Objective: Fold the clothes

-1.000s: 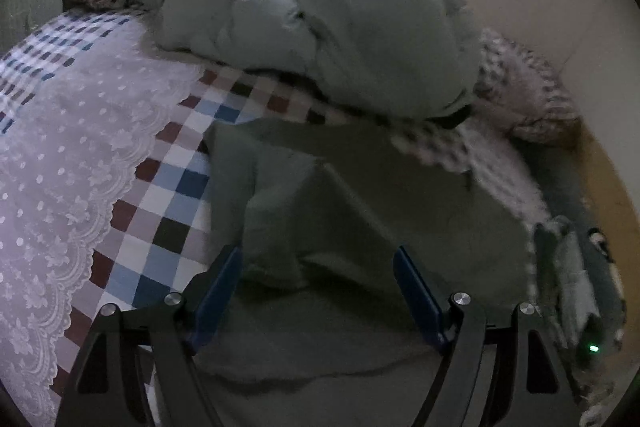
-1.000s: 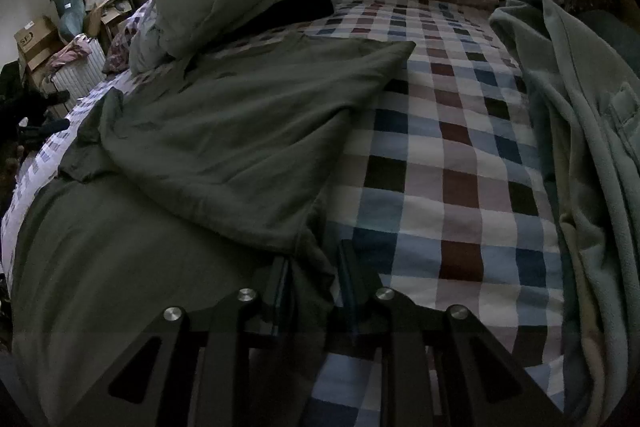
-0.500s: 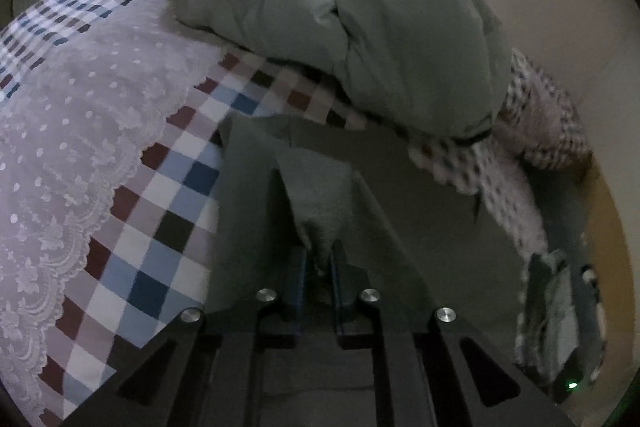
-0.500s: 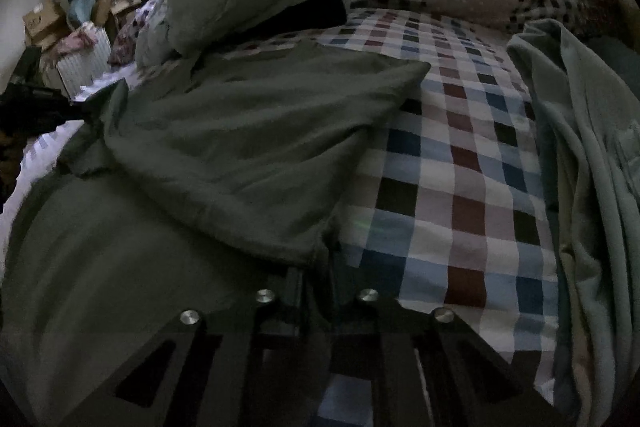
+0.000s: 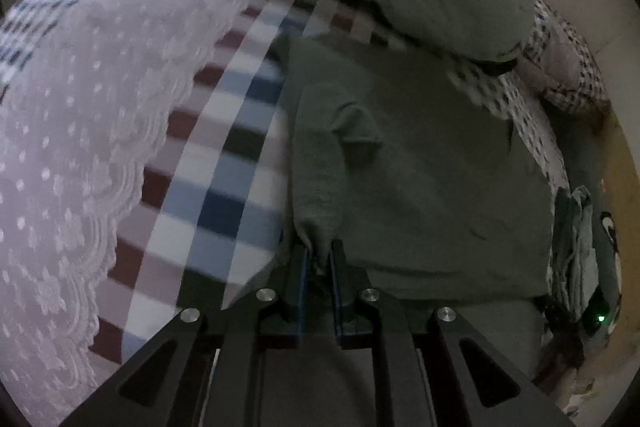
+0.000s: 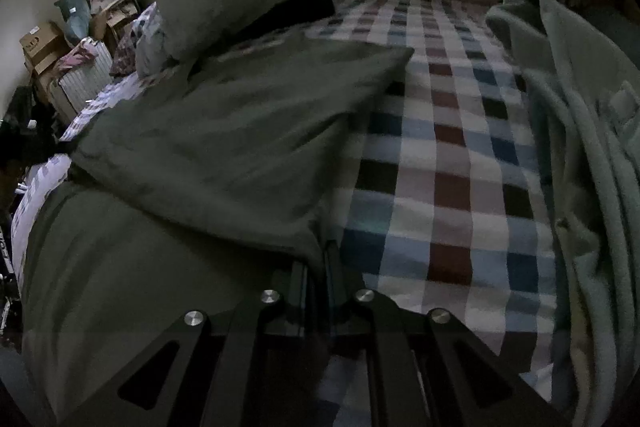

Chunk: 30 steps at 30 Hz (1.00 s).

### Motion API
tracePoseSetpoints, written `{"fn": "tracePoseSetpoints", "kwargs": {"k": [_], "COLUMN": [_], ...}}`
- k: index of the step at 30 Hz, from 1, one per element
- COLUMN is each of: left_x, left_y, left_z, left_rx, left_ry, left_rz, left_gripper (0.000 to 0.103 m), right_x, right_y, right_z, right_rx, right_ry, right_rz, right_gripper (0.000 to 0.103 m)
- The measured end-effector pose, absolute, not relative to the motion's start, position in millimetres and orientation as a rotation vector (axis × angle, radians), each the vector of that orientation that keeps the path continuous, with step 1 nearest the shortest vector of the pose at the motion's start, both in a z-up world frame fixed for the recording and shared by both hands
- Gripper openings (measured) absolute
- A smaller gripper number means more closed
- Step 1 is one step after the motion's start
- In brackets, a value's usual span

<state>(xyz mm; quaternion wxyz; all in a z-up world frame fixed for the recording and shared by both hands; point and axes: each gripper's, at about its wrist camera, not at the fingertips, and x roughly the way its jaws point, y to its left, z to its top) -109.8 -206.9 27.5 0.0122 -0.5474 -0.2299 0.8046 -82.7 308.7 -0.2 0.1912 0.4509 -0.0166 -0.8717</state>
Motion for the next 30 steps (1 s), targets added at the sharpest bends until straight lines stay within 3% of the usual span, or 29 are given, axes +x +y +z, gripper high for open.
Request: {"fn": "tracePoseSetpoints", "kwargs": {"k": [2, 5, 7, 9, 17, 18, 19, 21, 24, 30], "left_x": [-105, -99, -99, -108, -169, -169, -167, -156, -138, -137], "left_y": [-212, -224, -230, -230, -200, -197, -194, -191, -192, -217], "left_z": [34, 53, 64, 72, 41, 42, 45, 66, 93, 84], "left_rx": [-1.668, -1.555, -1.47, -1.432, -1.62, -1.609, -1.584, -1.374, -1.098, -1.203], "left_ry": [-0.766, -0.821, -0.83, -0.799, -0.623, -0.611, -0.605, -0.634, -0.616, -0.627], "left_rz": [2.528, 2.604, 2.647, 2.669, 2.676, 2.695, 2.718, 2.789, 2.834, 2.93], "left_gripper": [0.021, 0.044, 0.066, 0.07, 0.069, 0.064, 0.051, 0.044, 0.044, 0.044], "right_x": [-82, -81, -80, -79, -81, -81, -81, -81, -82, -82], "right_y": [310, 315, 318, 322, 324, 323, 323, 323, 324, 324], "right_z": [-1, 0, 0, 0, -4, -4, -4, -4, -5, -7], "right_rx": [1.279, 1.288, 1.292, 1.294, 1.302, 1.303, 1.303, 1.303, 1.3, 1.294], "right_ry": [-0.05, -0.062, -0.067, -0.075, -0.103, -0.099, -0.097, -0.096, -0.107, -0.112], "right_rz": [-2.436, -2.424, -2.418, -2.412, -2.407, -2.407, -2.408, -2.408, -2.404, -2.401], "right_gripper": [0.01, 0.018, 0.024, 0.031, 0.037, 0.037, 0.037, 0.038, 0.038, 0.039]}}
